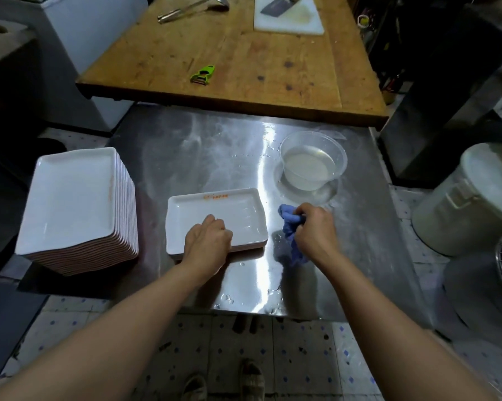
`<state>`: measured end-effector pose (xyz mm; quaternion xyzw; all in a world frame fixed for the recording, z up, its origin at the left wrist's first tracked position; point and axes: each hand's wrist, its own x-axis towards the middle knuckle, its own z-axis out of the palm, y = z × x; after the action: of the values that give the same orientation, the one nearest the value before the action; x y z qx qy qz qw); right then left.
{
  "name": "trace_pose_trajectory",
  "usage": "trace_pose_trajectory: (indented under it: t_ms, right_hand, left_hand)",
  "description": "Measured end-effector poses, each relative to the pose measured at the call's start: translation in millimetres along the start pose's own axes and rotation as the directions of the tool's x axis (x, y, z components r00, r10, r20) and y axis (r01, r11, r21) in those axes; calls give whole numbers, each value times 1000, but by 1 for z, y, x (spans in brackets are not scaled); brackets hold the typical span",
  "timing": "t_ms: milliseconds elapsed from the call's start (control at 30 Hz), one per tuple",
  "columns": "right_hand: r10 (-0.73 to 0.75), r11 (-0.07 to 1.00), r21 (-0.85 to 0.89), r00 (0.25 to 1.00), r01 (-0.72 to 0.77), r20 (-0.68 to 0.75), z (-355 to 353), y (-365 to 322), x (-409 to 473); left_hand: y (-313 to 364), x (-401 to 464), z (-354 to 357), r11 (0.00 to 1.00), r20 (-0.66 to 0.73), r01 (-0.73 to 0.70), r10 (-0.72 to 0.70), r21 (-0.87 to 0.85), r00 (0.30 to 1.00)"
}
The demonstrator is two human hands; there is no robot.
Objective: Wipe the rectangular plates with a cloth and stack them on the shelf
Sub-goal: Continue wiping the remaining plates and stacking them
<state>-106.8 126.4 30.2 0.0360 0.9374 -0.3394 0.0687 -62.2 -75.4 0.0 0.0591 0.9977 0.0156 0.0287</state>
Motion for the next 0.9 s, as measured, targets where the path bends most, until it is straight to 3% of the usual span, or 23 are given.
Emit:
trace_pose_trajectory:
  t_ms: [133,267,367,467,633,733,900]
  right_hand:
    - [21,1000,21,1000,-21,-3,-2,6,-3]
    - [45,998,38,999,-44,-29,-6,6,-5]
    - [46,996,75,997,-42,-60,-11,0,-7]
    - [23,992,128,995,-10,-99,-21,-12,-11]
    - [-35,969,228,968,94,-248,-42,-33,-11]
    - [-102,954,229,925,196,-365,-62,-48,-12]
    - [-200,905,224,828,361,-524,-92,-75,-15]
  left_hand:
    - [-1,0,0,997,-29,-54,55,55,998]
    - [-2,-6,-6,995,-44,-95,95,3,994]
    - [-5,-6,-12,991,-195,-114,99,-66,976]
    - [-7,1,-27,983,-342,-119,65,-141,938]
    - [3,12,-71,956,-337,-2,-103,-295,936]
    - [14,17,-96,806,-352,-38,-215,-591,911]
    - [32,32,-133,418,-197,-35,-351,-908,915]
